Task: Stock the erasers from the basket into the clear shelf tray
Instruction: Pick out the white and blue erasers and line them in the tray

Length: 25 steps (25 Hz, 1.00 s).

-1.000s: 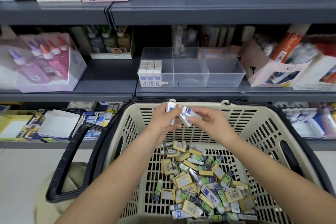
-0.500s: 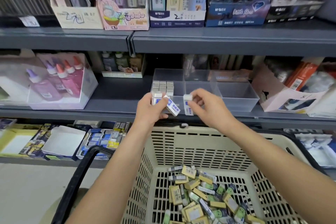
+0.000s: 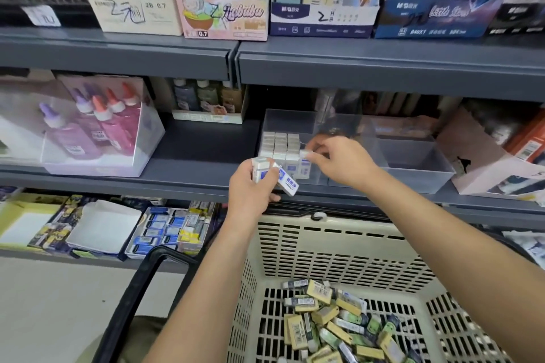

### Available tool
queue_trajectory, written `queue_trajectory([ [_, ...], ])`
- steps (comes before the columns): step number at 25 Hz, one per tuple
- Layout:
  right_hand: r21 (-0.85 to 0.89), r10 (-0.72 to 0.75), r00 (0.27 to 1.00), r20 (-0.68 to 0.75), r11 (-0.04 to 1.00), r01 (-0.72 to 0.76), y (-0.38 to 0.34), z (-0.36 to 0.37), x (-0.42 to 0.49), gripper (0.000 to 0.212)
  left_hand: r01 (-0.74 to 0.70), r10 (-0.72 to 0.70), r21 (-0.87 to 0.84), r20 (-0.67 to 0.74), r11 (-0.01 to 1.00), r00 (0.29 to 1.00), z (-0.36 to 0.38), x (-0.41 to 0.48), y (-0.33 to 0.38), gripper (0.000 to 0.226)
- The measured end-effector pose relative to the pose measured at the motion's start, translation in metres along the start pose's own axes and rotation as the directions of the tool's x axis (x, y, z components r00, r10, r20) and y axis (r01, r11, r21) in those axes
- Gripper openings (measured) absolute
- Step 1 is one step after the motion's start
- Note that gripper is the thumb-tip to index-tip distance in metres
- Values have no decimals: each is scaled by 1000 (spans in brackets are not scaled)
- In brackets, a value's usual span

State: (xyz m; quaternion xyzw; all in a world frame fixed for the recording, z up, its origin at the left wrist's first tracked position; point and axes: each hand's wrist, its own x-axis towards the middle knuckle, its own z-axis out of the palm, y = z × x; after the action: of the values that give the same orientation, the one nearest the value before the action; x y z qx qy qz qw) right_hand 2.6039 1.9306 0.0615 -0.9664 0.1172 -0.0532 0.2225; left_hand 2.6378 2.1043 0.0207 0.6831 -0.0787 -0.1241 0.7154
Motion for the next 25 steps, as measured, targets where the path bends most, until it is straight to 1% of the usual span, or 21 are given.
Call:
queue_trajectory([
  [3,-132,-40,999,-25,991,37,0,4,1,19,26,-26,2,-10,1000,1000,-1,3,-1,9],
  [5,-186,-86,996,-38,980,78,0,7,1,25,35,-35,6,-11,999,999,-1,3,-1,8],
  [9,-166,-84,996,-12,983,81,0,9,-1,28,29,-29,20,9,999,1000,-1,2,-1,11],
  [11,-158,-103,992,-68,983,91,-1,6,-3,24,34,-34,19,23,999,999,-2,1,0,15],
  [13,-75,-144,977,-156,988,134,-6,2,-8,27,36,-37,16,39,999,999,-3,0,2,18],
  [14,7,-155,977,-149,987,158,-11,2,-11,32,33,-33,13,53,999,998,-3,0,2,18],
  [16,152,-160,986,-44,975,164,-22,4,-20,31,28,-28,0,91,1000,995,-1,-3,3,16],
  [18,205,-141,990,23,970,133,-25,5,-25,19,42,-34,-54,136,998,990,3,-5,2,14],
  [20,280,-86,996,11,957,80,-20,-4,-25,7,87,-69,-111,160,990,985,6,-6,1,12],
  [23,398,73,995,-64,917,-42,-5,-25,-13,11,184,-162,-162,136,970,977,6,-3,-1,10],
  [25,410,129,983,-131,910,-65,1,-34,-1,16,203,-183,-166,126,965,975,6,-1,-1,12],
])
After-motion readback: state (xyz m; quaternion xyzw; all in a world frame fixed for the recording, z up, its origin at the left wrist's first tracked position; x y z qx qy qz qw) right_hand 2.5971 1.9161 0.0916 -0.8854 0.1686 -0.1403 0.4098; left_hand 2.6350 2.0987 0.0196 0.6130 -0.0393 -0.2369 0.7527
